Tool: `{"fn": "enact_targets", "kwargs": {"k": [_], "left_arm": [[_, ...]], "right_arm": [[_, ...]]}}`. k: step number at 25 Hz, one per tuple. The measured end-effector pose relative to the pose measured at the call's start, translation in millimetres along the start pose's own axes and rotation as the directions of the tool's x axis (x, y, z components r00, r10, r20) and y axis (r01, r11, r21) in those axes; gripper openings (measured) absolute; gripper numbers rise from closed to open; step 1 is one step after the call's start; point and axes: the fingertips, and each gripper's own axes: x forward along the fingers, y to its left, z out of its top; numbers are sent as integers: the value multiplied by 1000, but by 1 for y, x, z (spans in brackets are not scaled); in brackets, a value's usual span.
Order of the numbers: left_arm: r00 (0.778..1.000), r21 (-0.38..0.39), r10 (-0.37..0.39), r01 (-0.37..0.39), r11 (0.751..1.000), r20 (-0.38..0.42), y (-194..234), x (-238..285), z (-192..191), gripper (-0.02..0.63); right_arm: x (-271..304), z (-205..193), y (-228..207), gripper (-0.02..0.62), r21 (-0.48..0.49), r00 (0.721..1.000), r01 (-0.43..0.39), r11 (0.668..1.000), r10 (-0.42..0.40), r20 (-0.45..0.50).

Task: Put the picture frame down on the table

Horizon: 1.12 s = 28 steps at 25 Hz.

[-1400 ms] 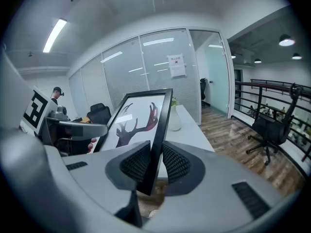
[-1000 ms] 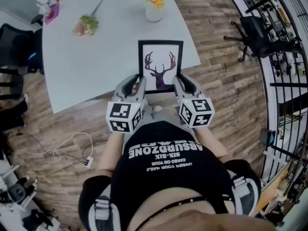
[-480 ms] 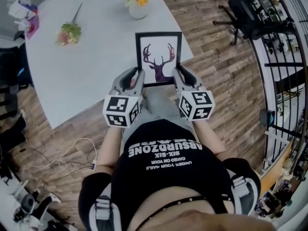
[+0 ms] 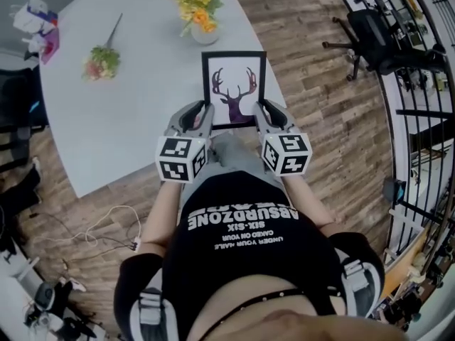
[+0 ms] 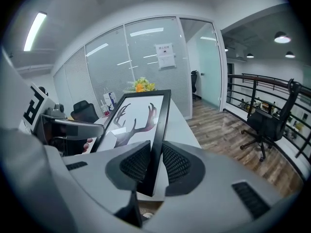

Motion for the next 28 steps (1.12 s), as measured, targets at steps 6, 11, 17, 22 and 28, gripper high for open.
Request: {"fn": "enact_targets", "kwargs": {"k": [6, 11, 17, 22, 28], "left_arm": [[996, -39, 17, -21, 999, -85, 12, 31, -16, 95], [990, -78, 52, -62, 995, -128, 19, 53, -26, 95], [985, -118, 86, -104, 988, -148, 26, 75, -40, 95], [981, -131, 105, -127, 983, -165, 34, 85, -47, 95], [974, -118, 130, -153, 981, -187, 45, 91, -51, 95]], "right_arm": [[32, -4, -19, 91, -21, 996, -48, 999, 46, -71], [51, -13, -33, 91, -23, 989, -83, 996, 80, -122], [73, -20, -47, 91, -62, 980, -122, 991, 111, -163], [87, -24, -50, 91, -65, 976, -131, 989, 117, -184], [101, -31, -49, 91, -58, 973, -139, 989, 125, -196]]}}
